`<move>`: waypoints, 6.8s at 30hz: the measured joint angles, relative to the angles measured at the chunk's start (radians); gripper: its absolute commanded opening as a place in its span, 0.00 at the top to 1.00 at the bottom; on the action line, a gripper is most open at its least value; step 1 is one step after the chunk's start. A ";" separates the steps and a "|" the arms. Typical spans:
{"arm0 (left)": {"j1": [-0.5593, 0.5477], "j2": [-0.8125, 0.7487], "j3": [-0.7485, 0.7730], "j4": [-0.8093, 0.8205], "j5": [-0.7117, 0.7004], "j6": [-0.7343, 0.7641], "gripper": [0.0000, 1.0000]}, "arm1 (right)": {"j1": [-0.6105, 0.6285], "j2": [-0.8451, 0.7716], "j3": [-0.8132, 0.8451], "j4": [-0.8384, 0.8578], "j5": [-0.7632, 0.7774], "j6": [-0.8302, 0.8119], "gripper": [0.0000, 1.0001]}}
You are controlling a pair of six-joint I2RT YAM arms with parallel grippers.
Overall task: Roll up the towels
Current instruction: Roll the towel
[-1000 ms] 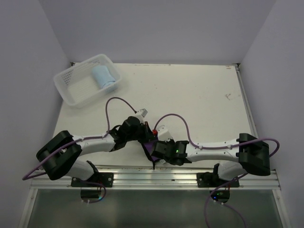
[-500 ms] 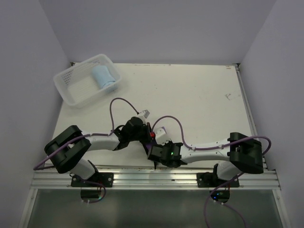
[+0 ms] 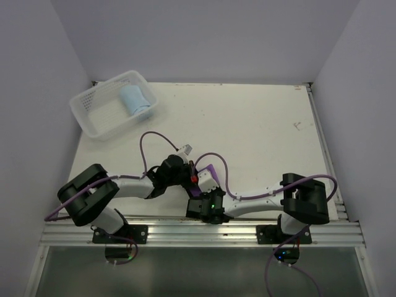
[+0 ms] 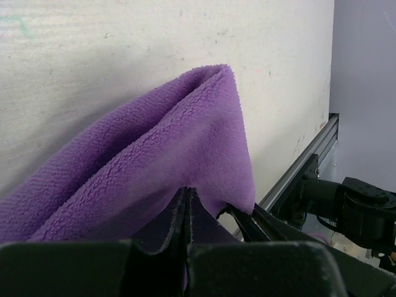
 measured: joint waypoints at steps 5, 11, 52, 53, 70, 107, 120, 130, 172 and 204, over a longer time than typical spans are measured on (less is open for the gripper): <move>0.000 -0.002 -0.008 0.002 0.007 -0.009 1.00 | 0.019 0.050 0.029 -0.035 0.042 0.032 1.00; 0.001 -0.119 -0.041 0.015 0.025 -0.021 1.00 | 0.023 0.084 0.052 -0.071 0.075 0.060 1.00; 0.166 -0.571 -0.222 -0.214 -0.085 0.021 0.57 | 0.088 0.011 -0.064 0.090 0.102 -0.107 1.00; 0.167 -0.583 -0.216 -0.233 -0.097 0.030 0.53 | 0.088 -0.022 -0.083 0.121 0.090 -0.131 1.00; 0.200 -0.375 -0.073 -0.219 -0.064 0.190 0.35 | 0.085 -0.251 -0.302 0.472 -0.096 -0.433 1.00; 0.206 -0.017 -0.018 0.226 0.165 0.400 0.53 | -0.137 -0.409 -0.354 0.510 -0.396 -0.618 0.98; 0.206 -0.079 0.219 -0.161 0.157 0.282 0.45 | -0.137 -0.343 -0.262 0.445 -0.295 -0.578 0.99; 0.157 -0.142 0.280 -0.526 0.066 0.257 0.33 | -0.137 -0.307 -0.261 0.434 -0.259 -0.512 1.00; -0.032 0.161 0.513 -0.685 -0.164 0.141 0.51 | -0.096 -0.238 -0.259 0.490 -0.144 -0.164 1.00; -0.110 0.369 0.768 -0.924 -0.302 0.238 0.60 | -0.096 -0.229 -0.286 0.483 -0.106 0.169 1.00</move>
